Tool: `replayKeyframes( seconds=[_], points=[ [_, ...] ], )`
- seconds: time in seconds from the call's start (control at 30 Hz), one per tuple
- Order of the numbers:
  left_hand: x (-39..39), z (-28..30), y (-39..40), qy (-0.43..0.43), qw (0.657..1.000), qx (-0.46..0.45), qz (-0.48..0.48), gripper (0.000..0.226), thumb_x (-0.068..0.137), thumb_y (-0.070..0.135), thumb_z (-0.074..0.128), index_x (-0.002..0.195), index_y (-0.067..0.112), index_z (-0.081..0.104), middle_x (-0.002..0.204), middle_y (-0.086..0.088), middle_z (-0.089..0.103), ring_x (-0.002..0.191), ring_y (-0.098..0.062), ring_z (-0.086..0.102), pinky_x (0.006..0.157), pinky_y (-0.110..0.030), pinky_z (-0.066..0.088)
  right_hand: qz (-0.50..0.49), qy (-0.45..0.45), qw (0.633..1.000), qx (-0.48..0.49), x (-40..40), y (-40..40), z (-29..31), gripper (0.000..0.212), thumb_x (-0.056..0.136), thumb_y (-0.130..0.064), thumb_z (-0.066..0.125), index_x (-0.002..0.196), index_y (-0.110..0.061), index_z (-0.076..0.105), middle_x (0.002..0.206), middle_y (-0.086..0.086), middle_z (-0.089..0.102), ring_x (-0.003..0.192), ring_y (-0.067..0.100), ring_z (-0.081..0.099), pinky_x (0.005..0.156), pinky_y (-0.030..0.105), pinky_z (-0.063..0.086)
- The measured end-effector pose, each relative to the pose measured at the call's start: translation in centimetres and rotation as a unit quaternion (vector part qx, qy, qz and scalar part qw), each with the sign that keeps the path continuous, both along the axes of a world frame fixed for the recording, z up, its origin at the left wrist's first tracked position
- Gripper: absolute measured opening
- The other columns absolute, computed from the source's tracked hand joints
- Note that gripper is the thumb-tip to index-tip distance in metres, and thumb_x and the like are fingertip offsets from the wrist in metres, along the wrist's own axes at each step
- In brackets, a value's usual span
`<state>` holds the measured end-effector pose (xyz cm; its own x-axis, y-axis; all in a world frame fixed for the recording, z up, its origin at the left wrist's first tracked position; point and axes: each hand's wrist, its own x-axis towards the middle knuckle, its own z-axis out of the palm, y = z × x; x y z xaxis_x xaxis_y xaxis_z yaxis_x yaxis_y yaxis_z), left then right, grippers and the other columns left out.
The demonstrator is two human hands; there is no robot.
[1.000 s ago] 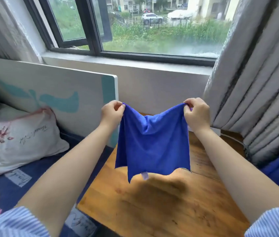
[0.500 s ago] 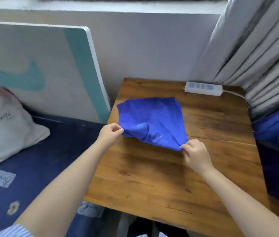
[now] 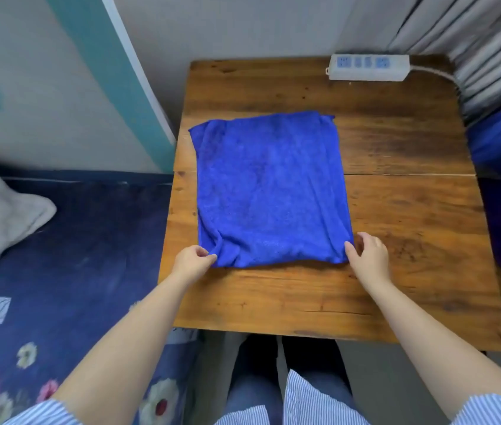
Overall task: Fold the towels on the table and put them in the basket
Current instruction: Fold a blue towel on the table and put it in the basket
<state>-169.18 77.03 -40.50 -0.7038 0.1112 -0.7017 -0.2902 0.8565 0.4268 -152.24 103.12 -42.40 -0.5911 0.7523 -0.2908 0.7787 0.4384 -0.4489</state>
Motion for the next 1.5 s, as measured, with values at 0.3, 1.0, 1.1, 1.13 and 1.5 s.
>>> replayKeyframes(
  seconds=[0.3, 1.0, 1.1, 1.13, 1.5],
  points=[
    [0.1, 0.5, -1.2, 0.034, 0.999, 0.040, -0.012, 0.024, 0.092, 0.014, 0.054, 0.069, 0.009, 0.058, 0.072, -0.005, 0.055, 0.077, -0.020, 0.047, 0.056, -0.023, 0.032, -0.077, -0.004, 0.994, -0.079, -0.8, 0.1, 2.1, 0.021, 0.086, -0.009, 0.055, 0.100, 0.004, 0.066, 0.108, 0.021, 0.067, 0.107, 0.035, 0.056, 0.089, 0.035, 0.040],
    [4.0, -1.2, -6.1, -0.058, 0.995, 0.024, 0.079, 0.012, 0.094, 0.009, 0.048, 0.090, 0.008, 0.059, 0.092, -0.008, 0.053, 0.080, -0.024, 0.049, 0.077, -0.039, 0.048, -0.316, -0.059, 0.912, -0.255, 3.8, -1.5, 0.7, 0.022, 0.094, -0.013, 0.046, 0.072, -0.011, 0.047, 0.092, 0.014, 0.050, 0.058, 0.020, 0.048, 0.046, 0.024, 0.033],
    [4.3, -1.2, -5.4, -0.082, 0.990, 0.049, 0.107, 0.031, 0.096, 0.012, 0.046, 0.125, 0.004, 0.049, 0.102, -0.008, 0.050, 0.078, -0.021, 0.050, 0.059, -0.026, 0.043, -0.301, -0.045, 0.926, -0.222, 4.0, -1.3, 0.7, 0.031, 0.091, -0.013, 0.051, 0.061, -0.015, 0.044, 0.080, 0.013, 0.055, 0.073, 0.027, 0.053, 0.051, 0.026, 0.037],
    [4.4, -1.3, -5.1, -0.080, 0.990, 0.052, 0.106, 0.031, 0.096, 0.012, 0.045, 0.126, 0.004, 0.049, 0.100, -0.009, 0.050, 0.077, -0.021, 0.050, 0.057, -0.024, 0.041, -0.292, -0.046, 0.932, -0.209, 4.0, -1.3, 0.7, 0.031, 0.090, -0.013, 0.053, 0.060, -0.015, 0.045, 0.077, 0.012, 0.055, 0.076, 0.027, 0.053, 0.056, 0.029, 0.040],
    [4.3, -1.4, -5.1, -0.129, 0.968, 0.061, 0.206, 0.022, 0.094, 0.010, 0.052, 0.072, 0.010, 0.048, 0.085, -0.009, 0.055, 0.060, -0.014, 0.059, 0.038, -0.012, 0.047, -0.312, -0.039, 0.924, -0.217, 3.8, -0.1, 1.8, 0.023, 0.090, -0.005, 0.050, 0.067, -0.007, 0.049, 0.074, 0.011, 0.054, 0.063, 0.023, 0.053, 0.049, 0.026, 0.039]
  ],
)
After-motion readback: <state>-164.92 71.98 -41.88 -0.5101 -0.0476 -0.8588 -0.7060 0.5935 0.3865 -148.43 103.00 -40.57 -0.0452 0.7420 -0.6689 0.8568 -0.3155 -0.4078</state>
